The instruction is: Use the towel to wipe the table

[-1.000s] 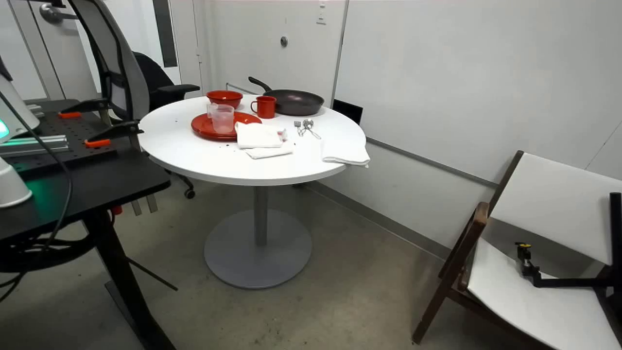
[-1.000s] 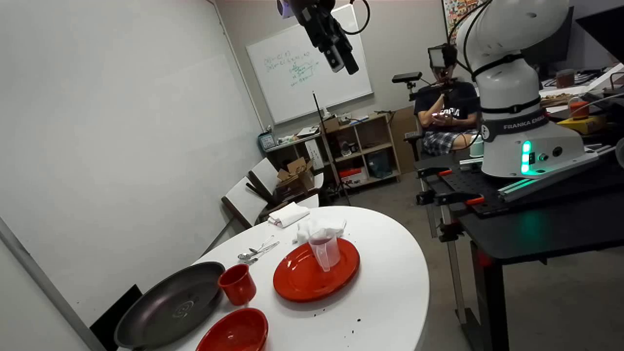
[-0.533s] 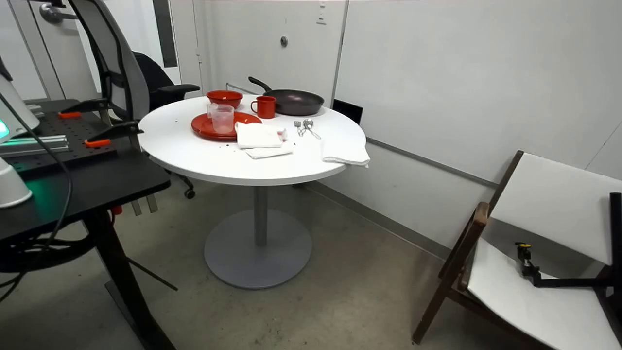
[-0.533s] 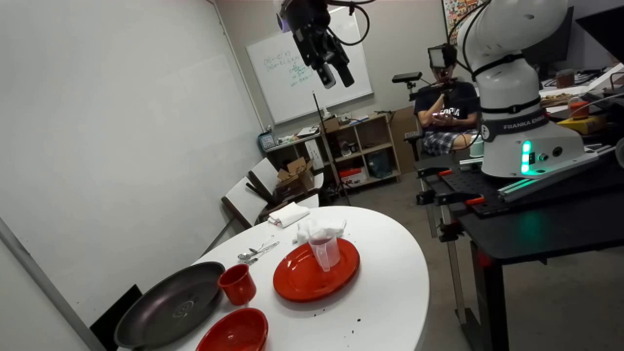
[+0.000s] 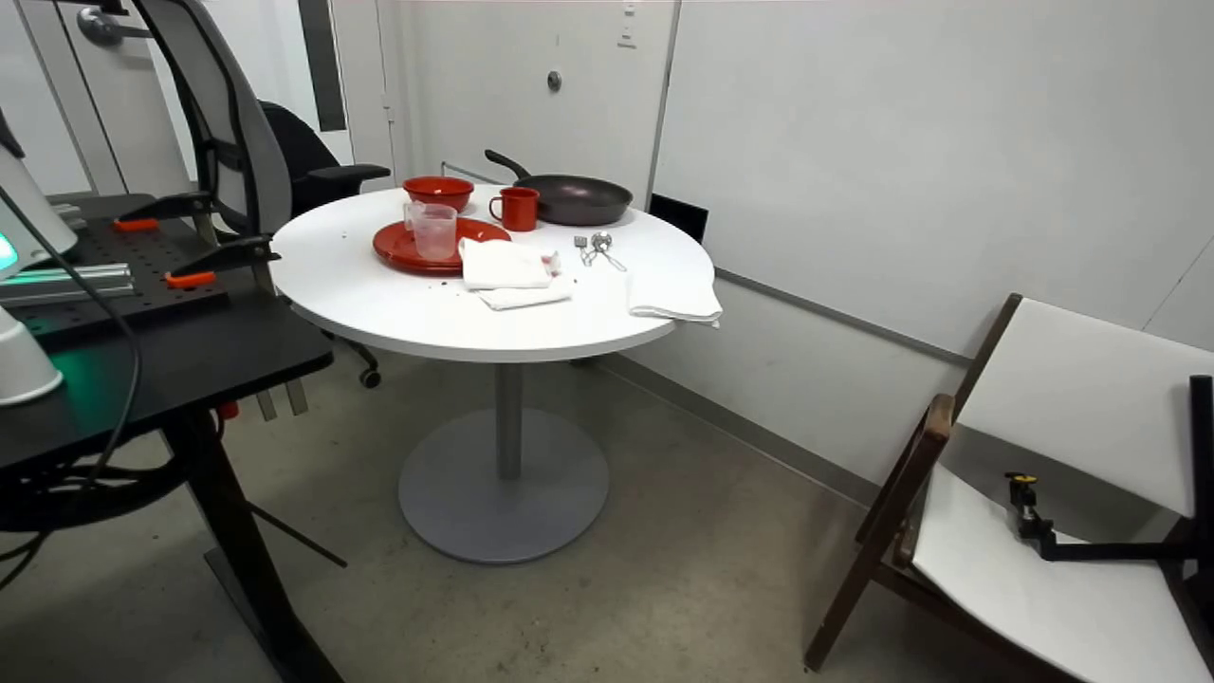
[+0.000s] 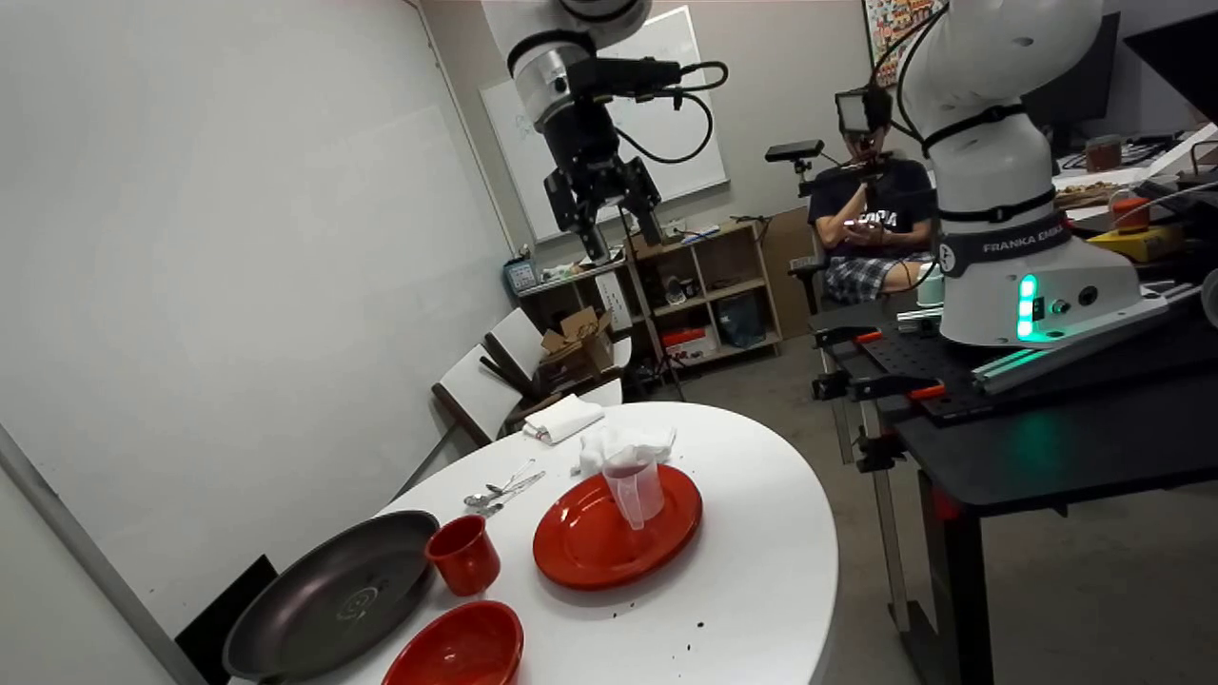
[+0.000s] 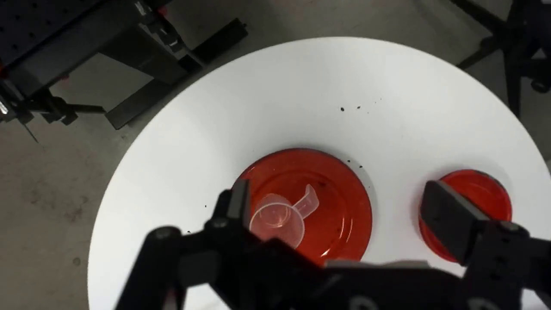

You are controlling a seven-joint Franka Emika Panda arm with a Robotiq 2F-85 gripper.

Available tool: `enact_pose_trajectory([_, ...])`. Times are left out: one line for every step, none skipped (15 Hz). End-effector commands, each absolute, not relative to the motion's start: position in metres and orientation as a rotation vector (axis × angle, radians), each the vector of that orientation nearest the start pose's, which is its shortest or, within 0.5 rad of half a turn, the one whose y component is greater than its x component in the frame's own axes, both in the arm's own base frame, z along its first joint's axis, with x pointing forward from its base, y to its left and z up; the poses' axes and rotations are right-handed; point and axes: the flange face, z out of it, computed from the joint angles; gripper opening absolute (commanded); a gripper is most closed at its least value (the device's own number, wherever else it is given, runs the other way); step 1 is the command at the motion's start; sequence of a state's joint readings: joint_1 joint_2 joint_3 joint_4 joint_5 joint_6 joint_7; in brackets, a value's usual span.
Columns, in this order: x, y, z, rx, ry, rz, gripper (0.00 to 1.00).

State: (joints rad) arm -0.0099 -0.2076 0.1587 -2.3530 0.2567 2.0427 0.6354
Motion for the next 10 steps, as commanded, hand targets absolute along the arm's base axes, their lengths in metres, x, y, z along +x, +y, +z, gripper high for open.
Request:
enact_pose_trajectory([0.477, 0.058, 0.375, -2.818, 1.095, 0.213, 1.00])
enact_pose_trajectory([0.484, 0.048, 0.367, -2.804, 1.150, 0.206, 1.00])
enact_pose_trajectory([0.488, 0.041, 0.360, -2.794, 1.190, 0.200, 1.00])
enact_pose_trajectory([0.493, 0.033, 0.351, -2.785, 1.233, 0.192, 1.00])
enact_pose_trajectory([0.497, 0.027, 0.344, -2.779, 1.268, 0.187, 1.00])
enact_pose_trajectory([0.501, 0.020, 0.335, -2.773, 1.306, 0.180, 1.00])
enact_pose_trajectory([0.504, 0.015, 0.328, -2.769, 1.334, 0.167, 1.00])
enact_pose_trajectory([0.507, 0.010, 0.321, -2.769, 1.360, 0.165, 1.00])
enact_pose_trajectory([0.510, 0.004, 0.313, -2.771, 1.383, 0.162, 1.00])
enact_pose_trajectory([0.513, -0.001, 0.305, -2.774, 1.402, 0.167, 1.00])
